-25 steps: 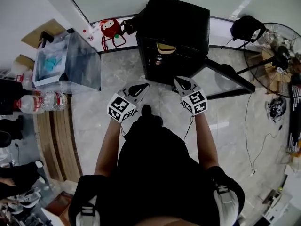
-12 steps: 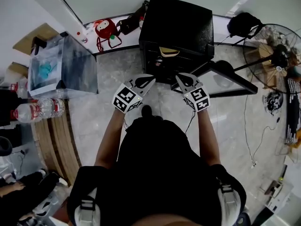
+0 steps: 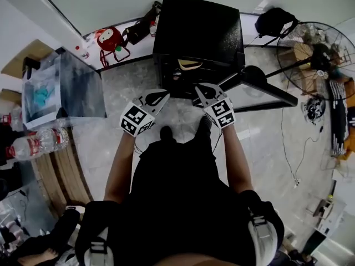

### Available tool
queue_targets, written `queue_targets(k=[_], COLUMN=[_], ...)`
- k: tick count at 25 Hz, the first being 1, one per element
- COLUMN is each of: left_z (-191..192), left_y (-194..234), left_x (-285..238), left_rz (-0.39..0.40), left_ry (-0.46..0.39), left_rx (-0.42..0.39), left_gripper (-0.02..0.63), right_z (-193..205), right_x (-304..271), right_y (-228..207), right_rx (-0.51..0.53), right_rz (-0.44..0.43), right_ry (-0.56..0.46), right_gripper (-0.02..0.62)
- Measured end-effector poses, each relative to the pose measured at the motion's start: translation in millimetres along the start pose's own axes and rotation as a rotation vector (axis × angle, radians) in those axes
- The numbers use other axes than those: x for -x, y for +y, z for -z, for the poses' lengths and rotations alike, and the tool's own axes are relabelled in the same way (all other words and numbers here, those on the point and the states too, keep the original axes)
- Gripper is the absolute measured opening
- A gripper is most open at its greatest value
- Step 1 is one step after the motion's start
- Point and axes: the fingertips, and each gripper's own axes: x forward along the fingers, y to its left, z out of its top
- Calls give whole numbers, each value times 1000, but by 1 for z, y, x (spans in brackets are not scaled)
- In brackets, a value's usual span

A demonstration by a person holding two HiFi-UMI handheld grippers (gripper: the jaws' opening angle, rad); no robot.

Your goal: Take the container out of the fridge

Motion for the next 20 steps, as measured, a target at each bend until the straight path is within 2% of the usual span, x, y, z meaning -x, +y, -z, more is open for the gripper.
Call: queue_targets(k=[8,16,20], left_z=[-7,-4,-4], left_y=[14,24,29], left_x=[-12,-12,-7], left_rz=[-38,-97,-126], left_ry=[-17,-14,-18], left_rx=[14,47,55], left_gripper=[12,12,12], right_z=[-9,-5,0], right_x=[-23,-45,-61], right_y=[-10,-18,-20], right_rx=[150,244,322], right_rz=[-17,-67,-63], right_ry=[66,84,103], right_gripper=[-2,-2,41])
